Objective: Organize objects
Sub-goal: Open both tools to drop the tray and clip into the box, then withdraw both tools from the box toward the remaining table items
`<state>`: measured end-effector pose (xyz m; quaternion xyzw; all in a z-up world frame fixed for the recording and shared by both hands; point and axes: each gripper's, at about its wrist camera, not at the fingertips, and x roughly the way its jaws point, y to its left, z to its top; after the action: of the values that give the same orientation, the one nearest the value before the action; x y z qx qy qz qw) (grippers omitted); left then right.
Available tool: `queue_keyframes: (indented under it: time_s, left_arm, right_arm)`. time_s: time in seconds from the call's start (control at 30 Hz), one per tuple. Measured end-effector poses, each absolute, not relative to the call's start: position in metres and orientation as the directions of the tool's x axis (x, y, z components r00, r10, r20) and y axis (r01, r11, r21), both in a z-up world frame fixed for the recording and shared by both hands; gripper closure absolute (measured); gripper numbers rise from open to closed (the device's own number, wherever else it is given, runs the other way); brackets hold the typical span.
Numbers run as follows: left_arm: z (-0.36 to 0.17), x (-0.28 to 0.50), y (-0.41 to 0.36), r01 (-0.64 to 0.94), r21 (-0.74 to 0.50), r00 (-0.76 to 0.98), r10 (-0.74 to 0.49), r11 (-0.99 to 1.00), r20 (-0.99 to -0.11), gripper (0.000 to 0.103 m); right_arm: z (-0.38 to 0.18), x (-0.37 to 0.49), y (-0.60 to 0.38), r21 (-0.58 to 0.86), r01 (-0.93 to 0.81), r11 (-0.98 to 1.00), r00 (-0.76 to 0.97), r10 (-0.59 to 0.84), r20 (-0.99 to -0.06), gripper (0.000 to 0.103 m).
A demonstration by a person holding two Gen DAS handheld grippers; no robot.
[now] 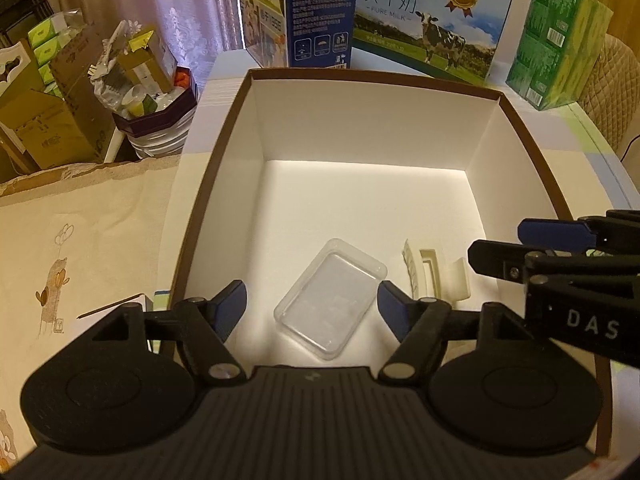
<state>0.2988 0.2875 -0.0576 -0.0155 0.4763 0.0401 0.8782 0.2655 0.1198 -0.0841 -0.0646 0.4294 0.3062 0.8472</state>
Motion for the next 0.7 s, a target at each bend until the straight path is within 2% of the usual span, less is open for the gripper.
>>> queue_keyframes:
  time_s: [0.13,0.23,0.37,0.7]
  left_arm:
    - [-0.053,0.29,0.289,-0.097,0.004,0.55,0.057,0.995,-0.834,0.031]
    - [-0.046,0.28,0.288,-0.101,-0.005,0.561,0.053,0.995,-0.826,0.021]
    - [-0.036,0.263,0.285,-0.108,-0.006,0.577,0.058,0.994,-0.814,0.02]
    - [-0.008,0.215,0.266,-0.132,-0.054,0.619,0.04,0.99,-0.785,0.018]
  right_arm:
    - [-0.078,0.258,0.116,0.169,-0.584,0.794,0.436,0.482,-0.759,0.053]
    - [-0.072,0.252,0.111,0.178,-0.588,0.789,0.434,0.493,-0.754,0.05]
    - [-0.062,0.242,0.1,0.193,-0.589,0.785,0.44,0.511,-0.738,0.04]
    - [-0.042,0.21,0.053,0.233,-0.592,0.772,0.45,0.556,-0.699,0.031]
